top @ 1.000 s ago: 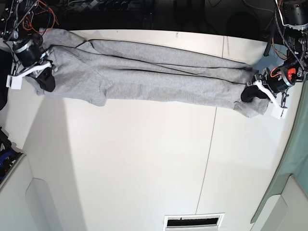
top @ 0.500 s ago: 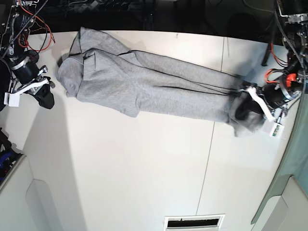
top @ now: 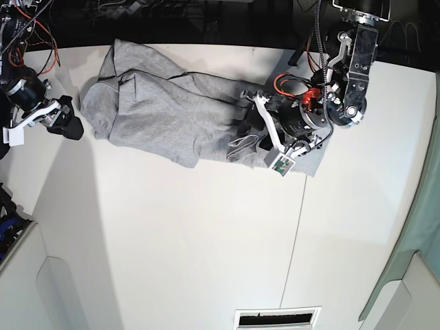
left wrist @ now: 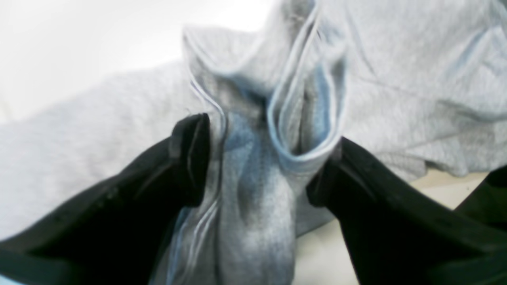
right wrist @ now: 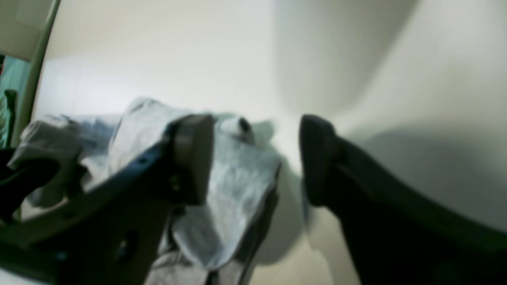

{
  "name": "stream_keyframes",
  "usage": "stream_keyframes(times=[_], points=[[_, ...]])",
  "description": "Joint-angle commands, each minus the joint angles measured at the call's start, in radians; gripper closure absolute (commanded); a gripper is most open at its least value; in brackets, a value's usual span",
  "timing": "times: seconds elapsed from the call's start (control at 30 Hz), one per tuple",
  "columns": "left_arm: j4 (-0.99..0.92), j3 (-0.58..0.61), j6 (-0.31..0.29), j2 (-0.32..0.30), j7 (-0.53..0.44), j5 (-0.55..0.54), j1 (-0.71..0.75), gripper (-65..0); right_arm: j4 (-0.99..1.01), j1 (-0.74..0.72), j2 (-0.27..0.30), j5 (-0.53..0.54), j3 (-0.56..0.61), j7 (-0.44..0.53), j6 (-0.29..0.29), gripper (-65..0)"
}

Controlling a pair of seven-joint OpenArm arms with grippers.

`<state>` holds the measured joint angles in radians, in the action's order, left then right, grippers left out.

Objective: Layout the t-shirt on the table in an organized manner, then fold the t-shirt properly
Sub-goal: 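Fold the shirt strip in half, left gripper carrying its end toward the right gripper, then fold the doubled strip again with both grippers into a compact bundle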

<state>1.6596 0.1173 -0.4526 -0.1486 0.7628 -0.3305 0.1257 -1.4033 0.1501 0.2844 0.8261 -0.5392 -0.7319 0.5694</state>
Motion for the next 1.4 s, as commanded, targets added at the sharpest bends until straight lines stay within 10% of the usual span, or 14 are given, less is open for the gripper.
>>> stream_keyframes(times=[0.0,0.3,0.8,1.0,1.37], points=[[0.013,0.0,-0.004,0.016,-0.021,-0.016,-0.012,-38.0,-0.017,0.013,0.021,0.039,-0.008,0.003,0.01,-37.1],[0.013,0.001,-0.017,0.085,-0.026,-0.1,-0.009,-38.0,-0.013,0.142,0.011,0.125,0.002,-0.005,0.017,-37.1],[0.015,-0.087,-0.166,0.079,-0.002,-0.387,-0.012,-38.0,-0.012,0.126,-0.181,0.026,0.179,0.154,0.021,-36.8],[0.016,-0.328,-0.188,0.053,0.002,-0.388,-0.011,-37.9,-0.012,0.083,-0.196,-0.061,0.164,0.176,0.014,0.0],[0.014,-0.465,-0.168,-0.143,0.004,-0.382,0.032,-37.9,-0.022,0.024,-0.057,-0.074,-0.073,0.158,0.015,0.0]])
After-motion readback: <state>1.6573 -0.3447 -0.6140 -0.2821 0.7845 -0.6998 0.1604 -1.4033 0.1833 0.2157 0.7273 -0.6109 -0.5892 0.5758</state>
